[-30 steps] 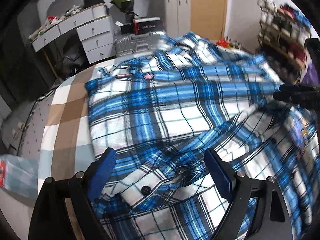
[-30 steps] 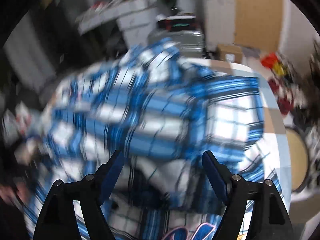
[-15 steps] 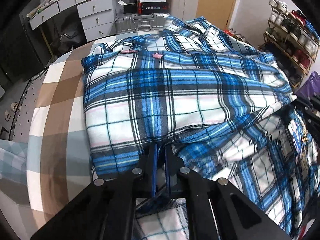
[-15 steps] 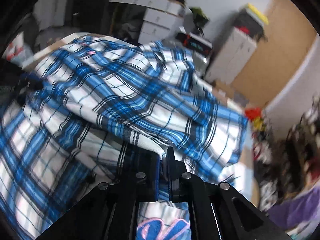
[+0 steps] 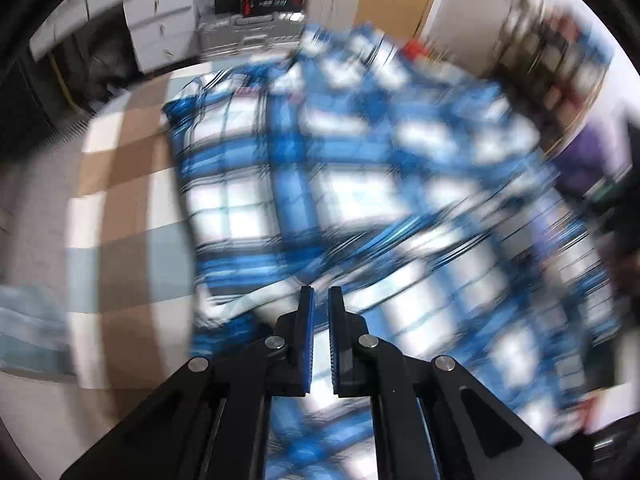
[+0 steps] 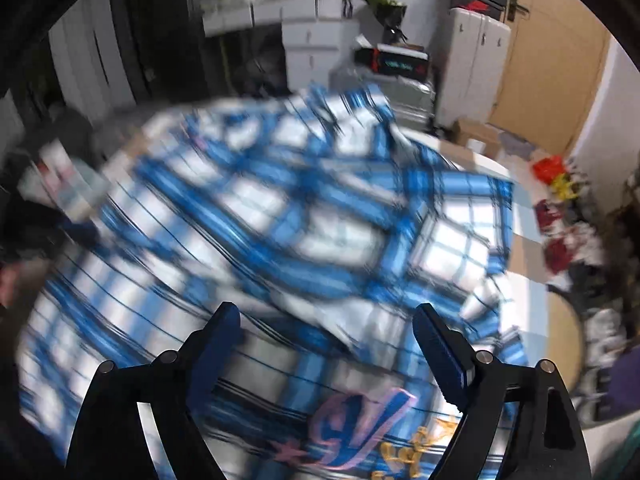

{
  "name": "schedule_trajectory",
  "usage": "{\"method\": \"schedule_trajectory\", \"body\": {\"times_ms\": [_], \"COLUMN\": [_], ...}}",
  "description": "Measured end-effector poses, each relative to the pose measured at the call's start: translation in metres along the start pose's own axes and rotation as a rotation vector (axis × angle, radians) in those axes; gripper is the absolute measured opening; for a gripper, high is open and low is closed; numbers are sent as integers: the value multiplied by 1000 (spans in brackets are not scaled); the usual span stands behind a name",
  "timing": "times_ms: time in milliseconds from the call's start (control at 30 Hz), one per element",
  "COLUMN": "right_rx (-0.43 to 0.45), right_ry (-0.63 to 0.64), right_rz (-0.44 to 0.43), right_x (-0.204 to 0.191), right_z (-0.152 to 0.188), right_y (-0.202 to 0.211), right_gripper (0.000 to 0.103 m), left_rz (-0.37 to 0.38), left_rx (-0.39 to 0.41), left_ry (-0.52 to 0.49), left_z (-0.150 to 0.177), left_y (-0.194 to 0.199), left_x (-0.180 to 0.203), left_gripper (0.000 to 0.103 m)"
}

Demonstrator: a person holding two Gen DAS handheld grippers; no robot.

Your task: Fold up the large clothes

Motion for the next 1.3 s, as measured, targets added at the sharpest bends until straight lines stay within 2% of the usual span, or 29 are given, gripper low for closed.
{"method": "schedule_trajectory", "body": {"times_ms": [33,67,100,167,267,333,400,433,467,500,533,600,633,700,733,767,800,867,900,967,1000,1100,1133,1233,1300], "right_rx": [46,64,71,43,-23,-86,-175,-228,-281,-236,-214,-205,-173,-99,-61,-25,-10,-53,-92,-161,-180,-184,-195,-109,-60], "right_ry": [-32,-58,-84,-139,-140,-126,-155,-189,-237,-232,-242,-277,-307,-329,-331,-332,-332,-331,-323,-292,-272,-242,-238,-252,-261], "right_rz": [-23,-8,22,48,125,197,265,275,236,234,213,139,103,69,81,105,126,212,249,334,355,379,379,361,306], "right_x": [-1,1,-1,2,8,14,27,35,46,48,53,60,66,73,76,79,80,86,87,87,89,83,82,74,65], "right_z": [-9,-15,-21,-37,-46,-46,-39,-30,-22,-23,-24,-22,-21,-23,-24,-25,-26,-26,-25,-22,-16,-14,-14,-11,-6], "right_y": [6,5,1,-21,-55,-77,-101,-110,-120,-115,-109,-103,-94,-78,-70,-65,-62,-73,-80,-95,-102,-102,-99,-67,-42], "right_gripper": [91,101,103,103,103,103,103,103,103,103,103,103,103,103,103,103,103,103,103,103,103,103,103,103,103], "left_rz": [35,46,48,39,6,-23,-38,-37,-29,-42,-48,-41,-28,-6,7,4,-10,-4,0,-69,-106,-208,-218,-231,-182], "left_rx": [46,123,191,247,178,65,-19,-76,-100,-80,-128,-153,-145,-69,-34,25,44,7,-51,-139,-125,-101,-104,-102,-66], "left_ry": [18,37,47,34,-13,-46,-38,-27,-21,-50,-77,-132,-143,-105,-78,-8,38,109,116,76,35,-56,-55,5,15], "left_z": [-5,-12,-18,-30,-59,-75,-79,-78,-75,-75,-74,-74,-76,-90,-95,-106,-110,-118,-118,-113,-109,-102,-101,-101,-93], "left_y": [9,19,23,19,-20,-59,-85,-101,-108,-105,-108,-103,-97,-74,-66,-57,-55,-73,-90,-122,-129,-140,-140,-129,-110], "left_x": [1,4,8,20,41,51,49,45,43,49,51,55,55,44,39,25,16,3,-1,1,5,19,20,21,28], "left_gripper": [39,59,82,82,82,82,82,81,81,82,82,82,82,82,82,83,83,83,83,82,82,83,83,82,82]}}
Point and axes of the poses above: each gripper's, at about its wrist camera, not at the fingertips, and y roughly against the way its jaws point, x to its right, z to its underside, the point moved 2 cm from there along -y, roughly the way its jaws point, and after that the axes turned 5 degrees about -x, right-handed, at the moved point
